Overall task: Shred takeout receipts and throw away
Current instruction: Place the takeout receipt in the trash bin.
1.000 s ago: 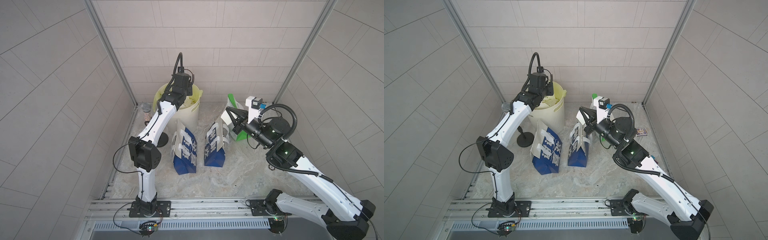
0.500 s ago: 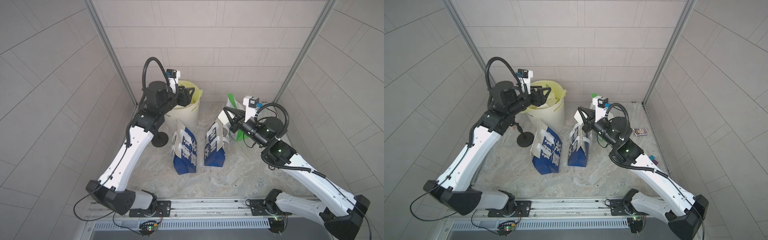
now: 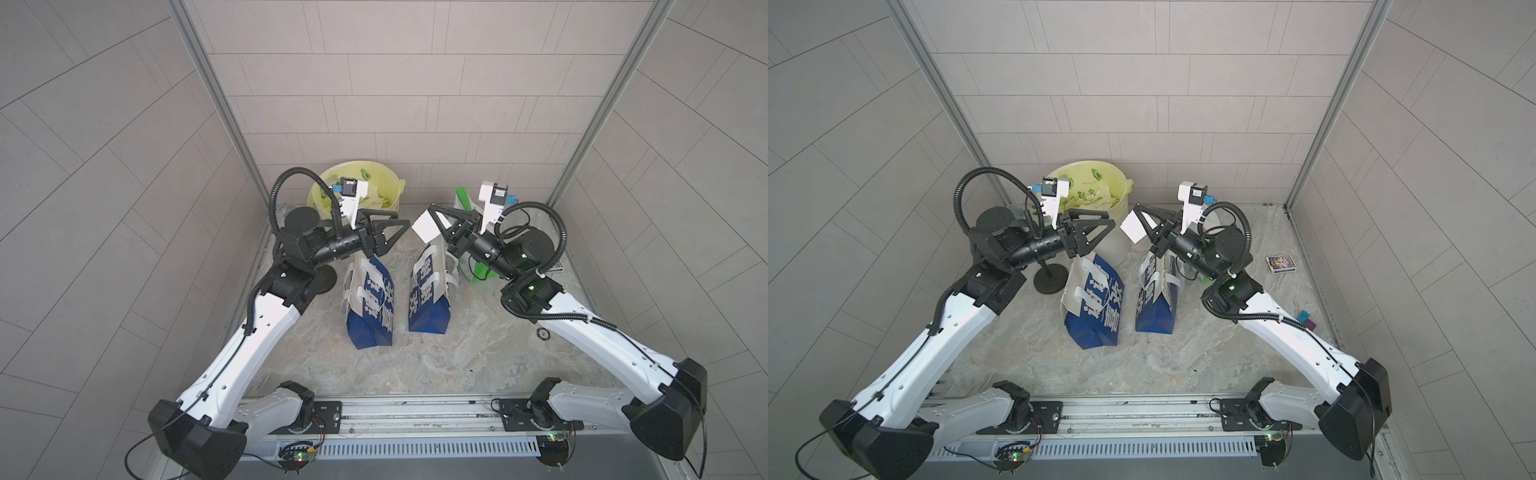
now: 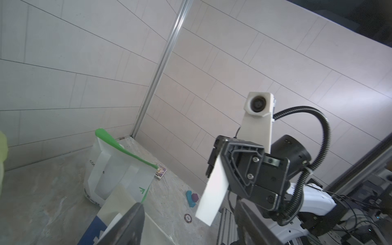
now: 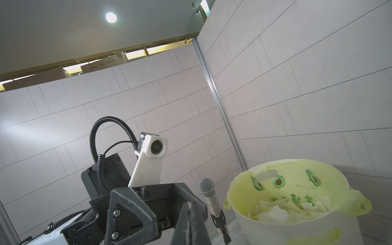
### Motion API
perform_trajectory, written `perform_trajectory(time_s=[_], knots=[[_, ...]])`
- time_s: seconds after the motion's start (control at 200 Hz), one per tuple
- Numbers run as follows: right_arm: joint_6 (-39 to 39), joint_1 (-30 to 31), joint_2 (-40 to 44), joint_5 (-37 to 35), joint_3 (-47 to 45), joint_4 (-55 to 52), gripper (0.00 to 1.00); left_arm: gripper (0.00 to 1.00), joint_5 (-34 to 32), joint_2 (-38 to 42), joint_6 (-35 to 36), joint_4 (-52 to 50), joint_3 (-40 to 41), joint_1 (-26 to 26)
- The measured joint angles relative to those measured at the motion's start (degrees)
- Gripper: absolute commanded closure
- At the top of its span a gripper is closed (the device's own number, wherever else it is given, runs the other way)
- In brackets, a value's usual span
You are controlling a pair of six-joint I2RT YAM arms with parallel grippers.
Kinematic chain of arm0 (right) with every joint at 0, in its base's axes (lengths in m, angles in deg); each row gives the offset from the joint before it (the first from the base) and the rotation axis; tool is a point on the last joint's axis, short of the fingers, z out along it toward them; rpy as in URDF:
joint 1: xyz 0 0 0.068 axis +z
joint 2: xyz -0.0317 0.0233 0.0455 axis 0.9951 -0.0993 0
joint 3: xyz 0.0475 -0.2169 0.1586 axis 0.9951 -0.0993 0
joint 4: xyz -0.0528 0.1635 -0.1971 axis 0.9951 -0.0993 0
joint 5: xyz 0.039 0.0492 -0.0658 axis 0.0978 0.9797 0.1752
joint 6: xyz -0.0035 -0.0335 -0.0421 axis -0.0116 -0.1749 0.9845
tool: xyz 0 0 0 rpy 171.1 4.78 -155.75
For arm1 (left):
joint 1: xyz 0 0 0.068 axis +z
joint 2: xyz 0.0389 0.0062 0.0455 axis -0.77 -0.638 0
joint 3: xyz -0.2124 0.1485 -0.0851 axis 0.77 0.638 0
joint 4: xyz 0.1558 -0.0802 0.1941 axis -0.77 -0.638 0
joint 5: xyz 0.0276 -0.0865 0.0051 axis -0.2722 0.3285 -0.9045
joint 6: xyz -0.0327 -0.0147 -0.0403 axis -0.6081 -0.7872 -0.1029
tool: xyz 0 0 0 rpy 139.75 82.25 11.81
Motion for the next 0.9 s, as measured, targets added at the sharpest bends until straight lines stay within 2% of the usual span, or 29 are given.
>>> perform_trajectory(time_s=[0.185, 0.285, 0.475, 0.515, 0.6, 0.62, 0.67, 0.756, 0.806, 0.901], knots=[[-4.85, 0.0, -5.31, 2.34, 3.74, 4.9, 1.0, 0.38, 1.95, -0.17, -4.76, 6.21, 1.2, -0.55], [-6.6, 0.0, -6.47, 3.15, 4.94, 6.78, 1.0, 0.53, 2.12, -0.44, -5.77, 7.41, 1.46, -0.55], [-7.72, 0.0, -6.75, 3.96, 5.9, 8.0, 1.0, 0.95, 1.81, -0.59, -7.21, 8.79, 1.79, -0.55], [-7.67, 0.0, -6.78, 4.04, 6.01, 7.96, 1.0, 1.0, 1.51, -0.59, -7.13, 9.03, 1.84, -0.55], [-7.26, 0.0, -6.78, 4.2, 6.08, 7.52, 1.0, 1.0, 0.59, -0.63, -7.69, 9.25, 1.84, -0.55], [-6.93, 0.0, -6.78, 4.24, 6.08, 7.28, 0.95, 1.0, 0.15, -0.63, -7.78, 9.18, 1.84, -0.55], [-6.43, 0.0, -6.75, 4.24, 6.08, 6.58, 0.72, 1.0, -1.16, -0.63, -7.48, 8.24, 1.79, -0.57], [-3.69, 0.0, -6.16, 3.67, 6.03, 3.85, 0.48, 1.0, -4.59, -0.76, -5.99, 4.7, 1.2, -0.7], [-2.08, 0.02, -5.01, 2.6, 5.66, 1.42, 0.42, 1.0, -7.5, -1.07, -4.37, 1.64, 0.24, -0.7], [3.52, 0.0, -0.66, -1.7, 4.22, -5.51, 0.39, 1.0, -14.69, -2.16, -1.86, -5.07, -2.54, -0.7]])
